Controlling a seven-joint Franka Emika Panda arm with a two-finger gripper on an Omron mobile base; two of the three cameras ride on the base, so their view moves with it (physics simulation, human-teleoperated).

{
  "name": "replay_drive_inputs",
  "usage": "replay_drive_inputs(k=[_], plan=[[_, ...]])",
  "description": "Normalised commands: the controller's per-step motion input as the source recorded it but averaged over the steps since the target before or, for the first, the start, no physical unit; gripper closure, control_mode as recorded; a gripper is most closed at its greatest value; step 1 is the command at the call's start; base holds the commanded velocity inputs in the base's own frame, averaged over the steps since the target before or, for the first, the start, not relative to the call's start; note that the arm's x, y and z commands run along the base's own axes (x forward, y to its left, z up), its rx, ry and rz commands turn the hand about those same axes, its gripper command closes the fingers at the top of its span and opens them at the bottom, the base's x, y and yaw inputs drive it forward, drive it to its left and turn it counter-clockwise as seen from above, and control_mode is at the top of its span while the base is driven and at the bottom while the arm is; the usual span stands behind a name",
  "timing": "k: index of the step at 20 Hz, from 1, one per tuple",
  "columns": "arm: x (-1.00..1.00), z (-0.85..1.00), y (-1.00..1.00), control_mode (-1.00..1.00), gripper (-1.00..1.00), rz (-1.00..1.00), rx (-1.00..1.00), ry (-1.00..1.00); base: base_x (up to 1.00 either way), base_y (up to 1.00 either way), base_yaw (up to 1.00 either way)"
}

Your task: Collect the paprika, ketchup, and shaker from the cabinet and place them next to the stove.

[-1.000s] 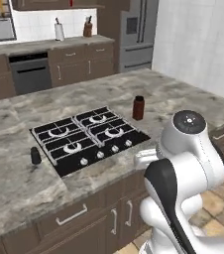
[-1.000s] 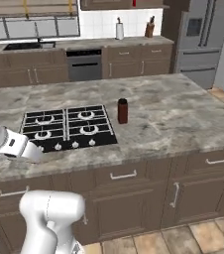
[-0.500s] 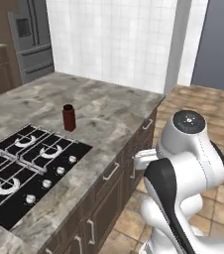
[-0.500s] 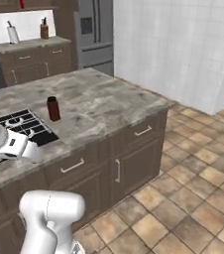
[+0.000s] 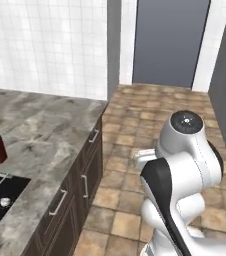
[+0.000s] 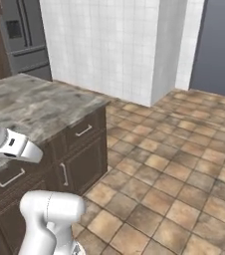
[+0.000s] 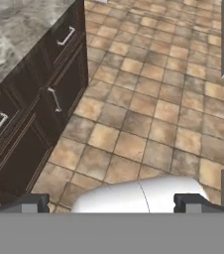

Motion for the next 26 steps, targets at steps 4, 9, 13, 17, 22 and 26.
replay_drive_inputs(k=[4, 9, 13, 17, 22, 26], plan=[[0.00, 0.00, 0.00, 1.00, -1.00, 0.00, 0.00, 0.00, 0.46, -0.82, -0.22], [0.00, 0.00, 0.00, 1.00, -1.00, 0.00, 0.00, 0.00, 0.91, -0.64, -0.03], [0.00, 0.00, 0.00, 1.00, -1.00, 0.00, 0.00, 0.00, 1.00, -0.59, 0.10], [0.00, 0.00, 0.00, 1.00, -1.00, 0.00, 0.00, 0.00, 1.00, -0.68, 0.25], [0.00, 0.00, 0.00, 1.00, -1.00, 0.00, 0.00, 0.00, 1.00, -0.57, 0.33], [0.00, 0.00, 0.00, 1.00, -1.00, 0.00, 0.00, 0.00, 1.00, -0.48, 0.37]])
